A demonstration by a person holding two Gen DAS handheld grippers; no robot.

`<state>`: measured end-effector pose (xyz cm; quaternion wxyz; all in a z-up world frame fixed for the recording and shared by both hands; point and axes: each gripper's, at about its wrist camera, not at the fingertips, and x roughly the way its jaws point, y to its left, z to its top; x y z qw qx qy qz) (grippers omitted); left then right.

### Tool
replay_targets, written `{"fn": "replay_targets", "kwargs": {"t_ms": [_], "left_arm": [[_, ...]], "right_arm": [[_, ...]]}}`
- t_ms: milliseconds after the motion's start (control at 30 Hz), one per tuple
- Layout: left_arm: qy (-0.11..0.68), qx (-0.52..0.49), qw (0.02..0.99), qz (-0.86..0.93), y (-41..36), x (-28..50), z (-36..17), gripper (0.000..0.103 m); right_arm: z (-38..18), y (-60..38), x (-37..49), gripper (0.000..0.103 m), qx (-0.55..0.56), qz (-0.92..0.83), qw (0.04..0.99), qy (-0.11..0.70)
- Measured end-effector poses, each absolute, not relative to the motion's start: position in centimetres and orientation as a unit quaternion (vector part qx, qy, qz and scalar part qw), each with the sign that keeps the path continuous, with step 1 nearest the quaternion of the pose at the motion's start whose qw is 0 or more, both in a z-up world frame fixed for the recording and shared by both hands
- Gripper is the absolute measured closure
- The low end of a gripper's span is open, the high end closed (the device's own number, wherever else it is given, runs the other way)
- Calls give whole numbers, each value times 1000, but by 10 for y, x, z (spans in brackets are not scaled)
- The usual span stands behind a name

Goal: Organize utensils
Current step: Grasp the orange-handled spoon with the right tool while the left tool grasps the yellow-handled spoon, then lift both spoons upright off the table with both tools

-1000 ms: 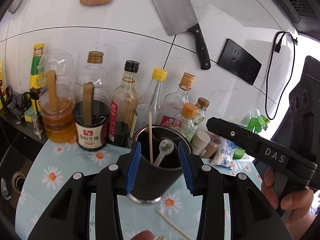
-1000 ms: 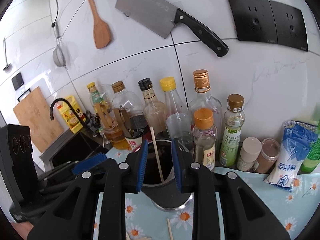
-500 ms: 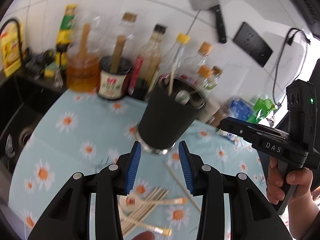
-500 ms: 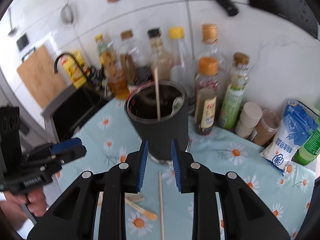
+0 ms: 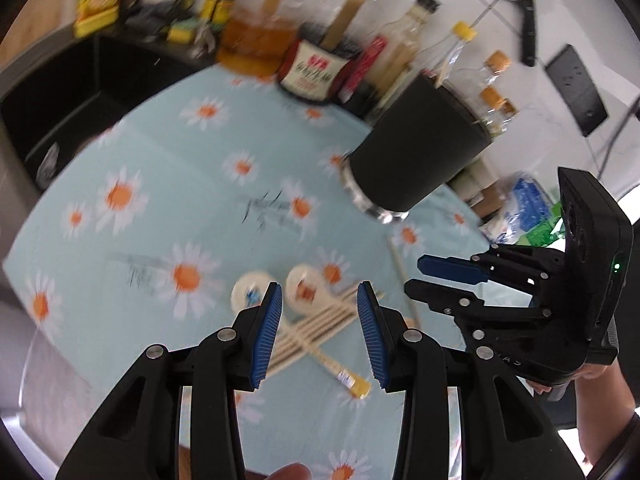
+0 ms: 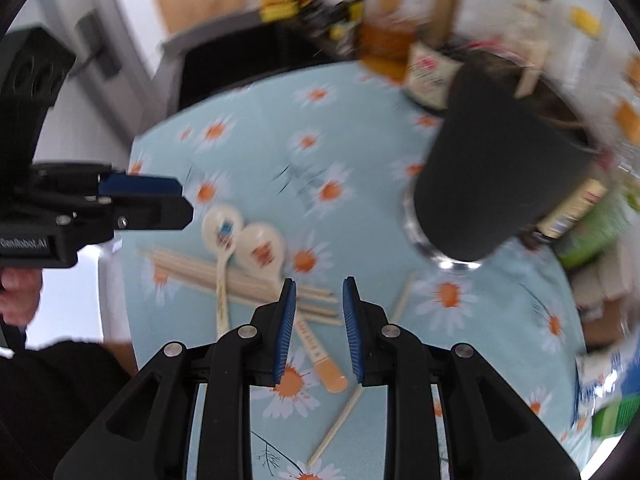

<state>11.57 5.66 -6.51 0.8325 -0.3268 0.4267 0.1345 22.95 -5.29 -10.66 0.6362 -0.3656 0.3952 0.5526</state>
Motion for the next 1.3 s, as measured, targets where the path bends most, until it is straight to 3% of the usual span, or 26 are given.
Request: {"fn": "replay_targets", "kwargs": {"t_ms": [400,700,1300], "left_arm": [[459,-391,779,171,41,99,-106,65],[463,-415,761,182,37,102,-113,67],[503,-421,731,187,35,131,-126,68]], "right_arm": [[-149,-18,216,78,-485,591,496,412],[-166,5,206,94,-533,579,456,415],[-119,-20,253,95,-408,612,498,459]]}}
